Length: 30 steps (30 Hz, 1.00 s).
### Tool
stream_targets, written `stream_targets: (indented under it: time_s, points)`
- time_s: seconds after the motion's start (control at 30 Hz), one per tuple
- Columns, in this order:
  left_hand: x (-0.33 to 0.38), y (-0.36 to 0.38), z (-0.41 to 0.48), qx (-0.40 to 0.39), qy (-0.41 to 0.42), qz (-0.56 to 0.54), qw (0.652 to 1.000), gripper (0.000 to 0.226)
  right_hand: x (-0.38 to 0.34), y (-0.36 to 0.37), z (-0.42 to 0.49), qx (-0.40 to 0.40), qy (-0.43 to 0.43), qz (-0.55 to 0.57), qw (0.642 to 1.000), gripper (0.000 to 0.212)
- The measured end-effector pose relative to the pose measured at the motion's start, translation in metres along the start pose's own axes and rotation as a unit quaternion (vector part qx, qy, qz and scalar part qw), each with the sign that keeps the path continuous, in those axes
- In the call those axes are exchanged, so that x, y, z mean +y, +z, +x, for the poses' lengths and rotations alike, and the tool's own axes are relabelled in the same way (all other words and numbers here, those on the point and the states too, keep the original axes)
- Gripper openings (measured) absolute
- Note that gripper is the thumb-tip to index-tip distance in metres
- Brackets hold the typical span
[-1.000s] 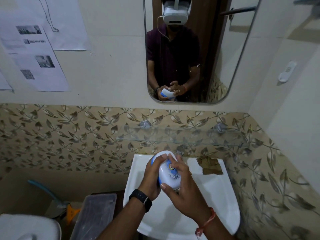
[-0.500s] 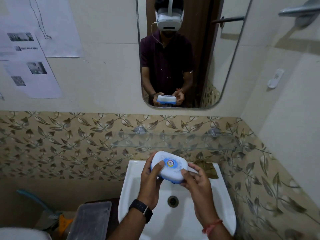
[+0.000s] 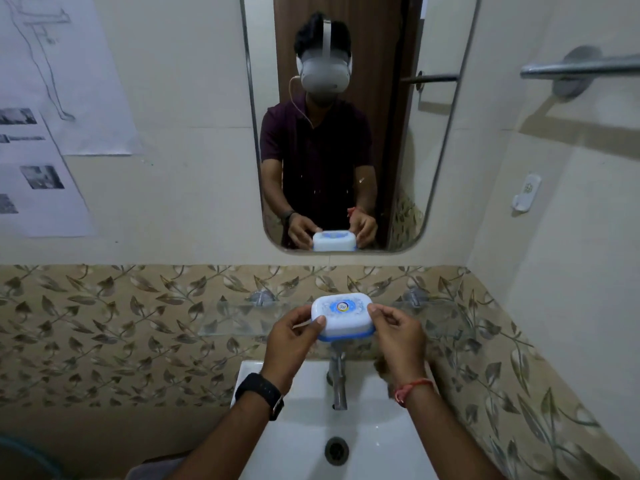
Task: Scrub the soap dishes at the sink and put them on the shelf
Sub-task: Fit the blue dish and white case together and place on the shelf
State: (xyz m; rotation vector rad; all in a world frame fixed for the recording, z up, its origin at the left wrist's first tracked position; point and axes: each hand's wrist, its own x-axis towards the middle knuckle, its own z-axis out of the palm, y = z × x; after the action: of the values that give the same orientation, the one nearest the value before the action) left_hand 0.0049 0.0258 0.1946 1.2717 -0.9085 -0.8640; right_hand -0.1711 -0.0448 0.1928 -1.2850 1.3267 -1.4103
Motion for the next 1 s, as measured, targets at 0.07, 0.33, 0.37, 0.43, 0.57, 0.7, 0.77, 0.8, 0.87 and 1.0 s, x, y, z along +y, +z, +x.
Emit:
stream_targets:
  time_s: [0.07,0.33,0.37,0.43,0.57,0.7,0.77,0.8,0.87,1.0]
  points:
    - [0.005,0.007,0.024,0.013,0.005,0.040,0.999,0.027,-0.005,0.014,0.019,-0.014,-0.006,-0.044,0.999,0.021]
    - [-0.012,0.016,0.079,0.008,0.032,0.213,0.976,0.028,0.018,0.035,0.058,-0.098,0.006,-0.162,0.982,0.031]
    - [-0.015,0.017,0.083,0.012,0.035,0.228,0.973,0.029,0.023,0.037,0.060,-0.096,0.008,-0.172,0.980,0.031]
    - [-0.021,0.019,0.088,0.011,0.041,0.257,0.965,0.031,0.031,0.041,0.061,-0.093,0.008,-0.180,0.979,0.031]
    - [-0.029,0.022,0.096,0.014,0.051,0.299,0.953,0.033,0.040,0.047,0.066,-0.098,0.001,-0.172,0.980,0.033]
    - [-0.032,0.024,0.096,0.024,0.063,0.325,0.943,0.032,0.041,0.048,0.070,-0.112,0.009,-0.175,0.978,0.033]
    - [-0.033,0.025,0.096,0.023,0.062,0.331,0.941,0.033,0.042,0.047,0.070,-0.117,0.004,-0.175,0.978,0.033]
    - [-0.033,0.025,0.096,0.023,0.060,0.334,0.940,0.033,0.042,0.047,0.069,-0.118,0.001,-0.172,0.978,0.034]
    - [-0.033,0.026,0.096,0.026,0.057,0.338,0.939,0.032,0.042,0.047,0.067,-0.117,0.002,-0.168,0.979,0.034]
    - [-0.029,0.028,0.089,0.043,0.053,0.318,0.946,0.028,0.037,0.044,0.062,-0.106,0.005,-0.156,0.982,0.033]
